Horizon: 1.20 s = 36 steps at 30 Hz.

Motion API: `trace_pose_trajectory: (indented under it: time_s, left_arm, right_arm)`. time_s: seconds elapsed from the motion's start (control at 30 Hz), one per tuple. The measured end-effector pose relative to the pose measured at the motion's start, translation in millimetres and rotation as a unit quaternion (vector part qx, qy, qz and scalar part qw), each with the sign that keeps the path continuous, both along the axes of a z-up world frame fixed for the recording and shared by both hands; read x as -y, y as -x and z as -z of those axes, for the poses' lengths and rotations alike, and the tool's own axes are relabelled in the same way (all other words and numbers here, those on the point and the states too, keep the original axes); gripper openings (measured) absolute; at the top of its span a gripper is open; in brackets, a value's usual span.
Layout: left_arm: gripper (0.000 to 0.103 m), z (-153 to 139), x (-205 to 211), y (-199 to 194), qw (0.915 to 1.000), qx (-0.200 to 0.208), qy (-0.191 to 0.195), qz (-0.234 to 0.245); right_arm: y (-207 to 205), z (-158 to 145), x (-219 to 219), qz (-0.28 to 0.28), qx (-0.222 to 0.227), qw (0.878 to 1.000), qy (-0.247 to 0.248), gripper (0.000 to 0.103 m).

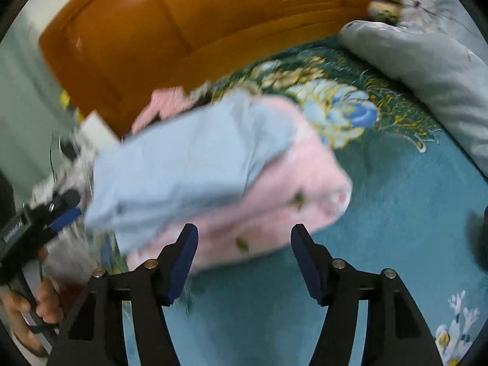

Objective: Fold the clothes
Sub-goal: 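Open both tools to release the shirt on the pink garment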

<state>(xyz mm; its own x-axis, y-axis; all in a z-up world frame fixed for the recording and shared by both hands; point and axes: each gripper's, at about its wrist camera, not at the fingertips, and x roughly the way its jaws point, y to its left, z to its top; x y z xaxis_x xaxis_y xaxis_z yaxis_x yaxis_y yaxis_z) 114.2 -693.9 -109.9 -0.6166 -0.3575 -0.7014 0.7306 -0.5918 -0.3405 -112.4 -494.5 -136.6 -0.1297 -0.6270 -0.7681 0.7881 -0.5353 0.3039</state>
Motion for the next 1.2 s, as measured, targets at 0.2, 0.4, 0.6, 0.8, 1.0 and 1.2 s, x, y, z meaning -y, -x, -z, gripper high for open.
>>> trace_pose_trajectory:
  time_s: [0.2,0.4,0.6,0.8,1.0,1.2]
  left_arm:
    - [0.103,5.8,-35.0,15.3,0.9991,0.026,0.032,0.012]
    - [0.103,9.9,-39.5,19.2,0.9994,0.026,0.023,0.000]
    - [0.103,23.9,-42.8,21.0,0.9993,0.034,0.017,0.000]
    - [0.103,45.8,-43.9,20.8,0.9990,0.045,-0.005,-0.008]
    - [0.103,55.0,-46.3,21.0,0.9983,0.056,0.001,-0.011]
    - [0.103,55.2,-46.1,19.9,0.9981,0.058,0.017,-0.012]
  right_arm:
    - [-13.6,-14.7,3.8,0.007,-0.060,0.998,0.015,0.099]
    - [-21.9,-16.7,15.6,-0.009,-0.096,0.995,-0.008,0.099]
    - [-21.6,-3.8,22.4,0.000,-0.100,0.994,-0.037,0.099]
    - [-25.0,7.1,25.8,-0.002,-0.113,0.992,-0.055,0.099]
    - [-25.3,12.7,25.6,-0.002,-0.111,0.992,-0.062,0.099]
    - [-25.8,15.6,27.7,-0.003,-0.110,0.992,-0.067,0.099]
